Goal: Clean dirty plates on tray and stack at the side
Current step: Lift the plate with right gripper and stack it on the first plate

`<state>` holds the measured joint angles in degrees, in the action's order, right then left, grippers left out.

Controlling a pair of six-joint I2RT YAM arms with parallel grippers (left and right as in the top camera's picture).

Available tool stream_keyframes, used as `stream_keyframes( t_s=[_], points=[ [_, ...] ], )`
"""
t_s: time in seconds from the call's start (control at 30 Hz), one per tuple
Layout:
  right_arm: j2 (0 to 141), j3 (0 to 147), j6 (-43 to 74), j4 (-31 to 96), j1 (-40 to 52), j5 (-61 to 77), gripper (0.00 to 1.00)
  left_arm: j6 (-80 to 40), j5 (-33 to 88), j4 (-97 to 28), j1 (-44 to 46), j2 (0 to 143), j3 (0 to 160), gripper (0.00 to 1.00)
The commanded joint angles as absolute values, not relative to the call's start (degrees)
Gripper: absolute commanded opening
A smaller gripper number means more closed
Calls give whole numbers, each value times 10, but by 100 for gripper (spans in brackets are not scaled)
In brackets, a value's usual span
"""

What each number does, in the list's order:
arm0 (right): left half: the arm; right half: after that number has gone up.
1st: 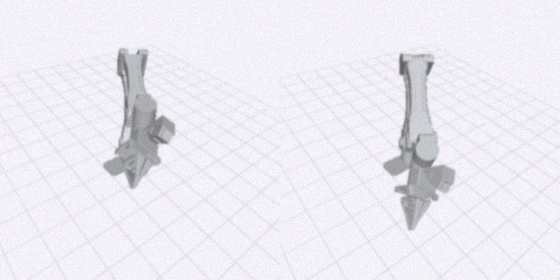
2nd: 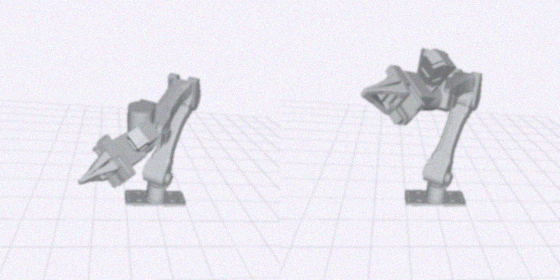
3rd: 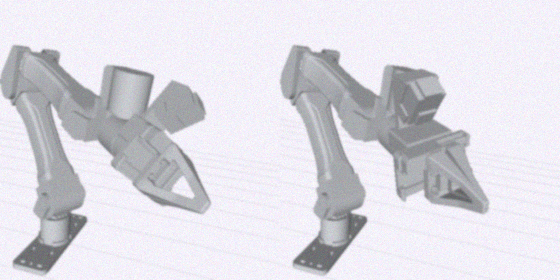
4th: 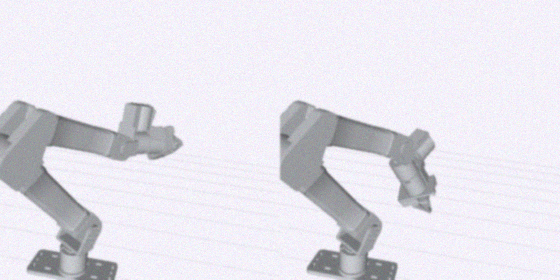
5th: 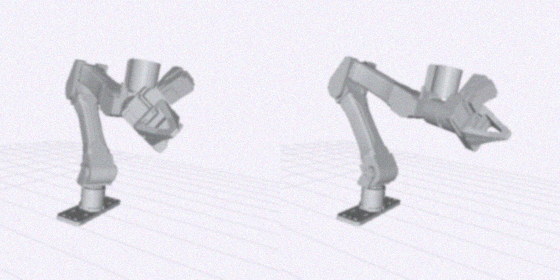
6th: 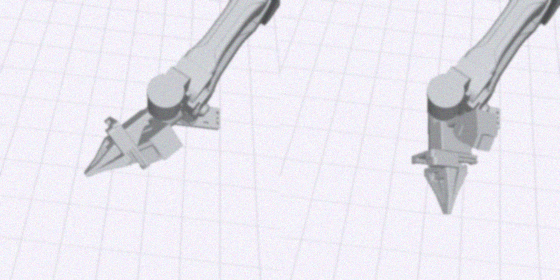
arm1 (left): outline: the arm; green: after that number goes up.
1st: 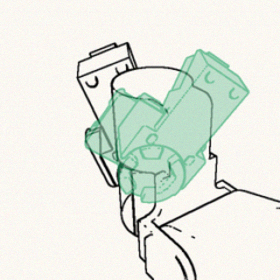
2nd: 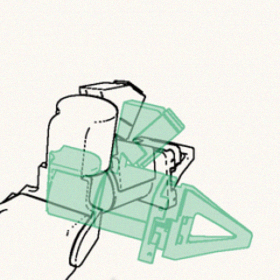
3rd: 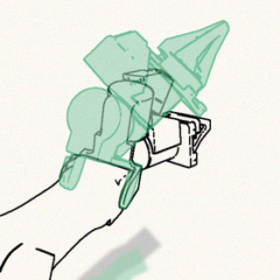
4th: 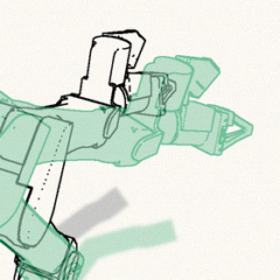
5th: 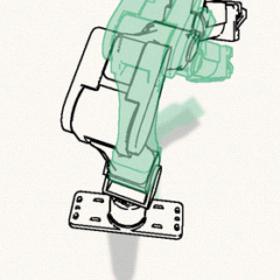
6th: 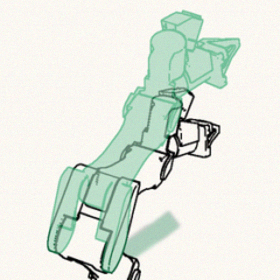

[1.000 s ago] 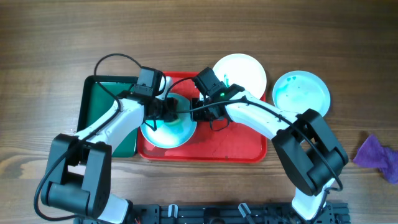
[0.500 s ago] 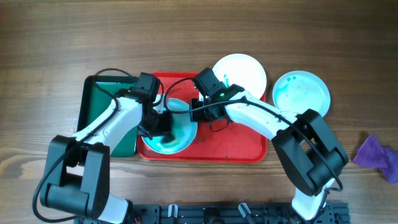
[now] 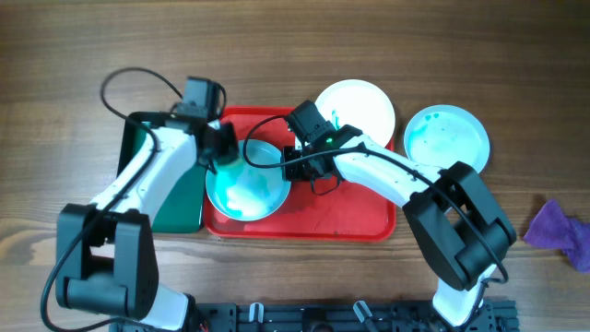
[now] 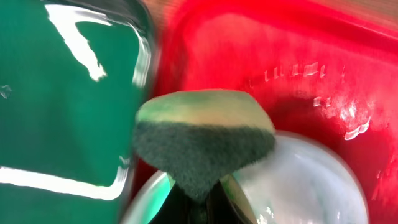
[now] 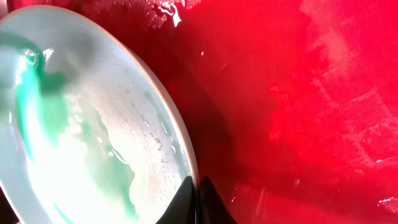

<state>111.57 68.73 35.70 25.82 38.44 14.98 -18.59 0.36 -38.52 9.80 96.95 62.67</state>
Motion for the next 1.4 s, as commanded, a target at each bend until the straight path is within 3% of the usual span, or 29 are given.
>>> stream_keyframes(
  t_s=[0.0,0.13,0.2,0.3,0.53,0.83,1.2,1.3,1.37],
  points=[
    [1122,696,360,254,384,149,4,-198,-35,-460,81,971,726,4],
    [1122,696,356,254,384,157,4,-198,-28,-545,81,970,810,4],
    [1114,698,325,259,382,222,4,-198,-29,-551,81,967,814,4],
    [1067,698,305,291,379,186,4,-198,-20,-551,81,967,814,4],
    [877,698,258,445,454,-333,4,-200,-20,-547,81,967,814,4],
    [877,698,255,472,594,-727,4,-200,-20,-547,81,967,814,4],
    [877,698,82,406,654,-853,4,-200,-20,-547,81,967,814,4],
    [877,698,75,391,654,-771,4,-200,-20,-547,81,967,814,4],
    [877,698,111,405,649,-632,4,-200,-20,-547,81,967,814,4]
  ],
)
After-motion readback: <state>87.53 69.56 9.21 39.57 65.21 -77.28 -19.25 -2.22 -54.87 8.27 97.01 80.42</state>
